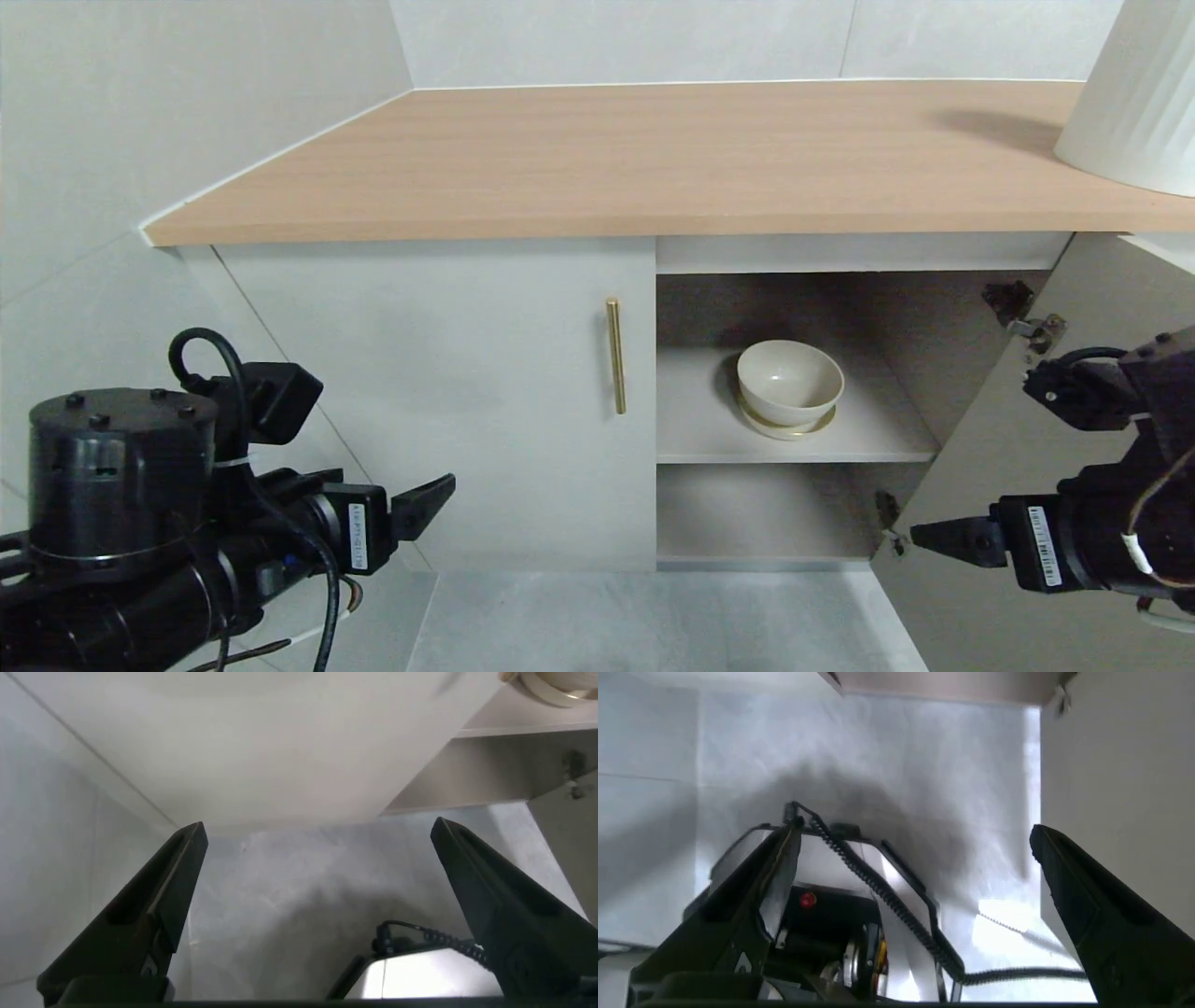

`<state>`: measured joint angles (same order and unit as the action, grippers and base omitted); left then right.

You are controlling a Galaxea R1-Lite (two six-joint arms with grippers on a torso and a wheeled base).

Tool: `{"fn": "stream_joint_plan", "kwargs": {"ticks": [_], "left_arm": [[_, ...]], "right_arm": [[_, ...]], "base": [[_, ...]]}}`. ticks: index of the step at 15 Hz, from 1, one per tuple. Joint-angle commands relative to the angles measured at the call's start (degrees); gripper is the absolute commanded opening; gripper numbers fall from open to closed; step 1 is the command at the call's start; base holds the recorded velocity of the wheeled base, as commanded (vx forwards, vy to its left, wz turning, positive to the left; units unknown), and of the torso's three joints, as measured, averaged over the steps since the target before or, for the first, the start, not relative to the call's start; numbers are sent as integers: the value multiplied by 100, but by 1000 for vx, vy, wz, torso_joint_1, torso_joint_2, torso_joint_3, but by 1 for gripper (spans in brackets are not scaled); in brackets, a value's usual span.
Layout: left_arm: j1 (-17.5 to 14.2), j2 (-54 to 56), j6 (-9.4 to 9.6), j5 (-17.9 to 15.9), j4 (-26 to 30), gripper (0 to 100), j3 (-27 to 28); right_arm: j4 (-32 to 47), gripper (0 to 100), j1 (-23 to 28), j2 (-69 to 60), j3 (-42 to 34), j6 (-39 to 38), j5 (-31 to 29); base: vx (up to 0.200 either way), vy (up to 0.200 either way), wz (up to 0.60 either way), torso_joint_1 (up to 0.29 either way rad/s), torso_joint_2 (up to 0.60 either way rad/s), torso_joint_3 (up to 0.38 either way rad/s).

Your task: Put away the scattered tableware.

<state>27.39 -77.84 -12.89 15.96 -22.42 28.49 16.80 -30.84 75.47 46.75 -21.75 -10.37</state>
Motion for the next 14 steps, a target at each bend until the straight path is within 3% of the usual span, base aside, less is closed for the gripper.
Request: {"fn": "stream_joint_plan", "kwargs": {"ticks": [1,4,14], "left_arm": [[3,14,5,4,1,100,-10],[21,-144,-3,4,-8,100,-1],[47,-170,-3,13,-17,100,-10]], "right_arm": [[8,100,-71,-534,-105,4,-17],[8,100,-71,-516,-131,21,-17],[-10,100,-106,-349,-228,21,-26]], "base": [[0,0,0,0,0,0],[0,0,0,0,0,0],[-200,0,0,3,3,5]]}}
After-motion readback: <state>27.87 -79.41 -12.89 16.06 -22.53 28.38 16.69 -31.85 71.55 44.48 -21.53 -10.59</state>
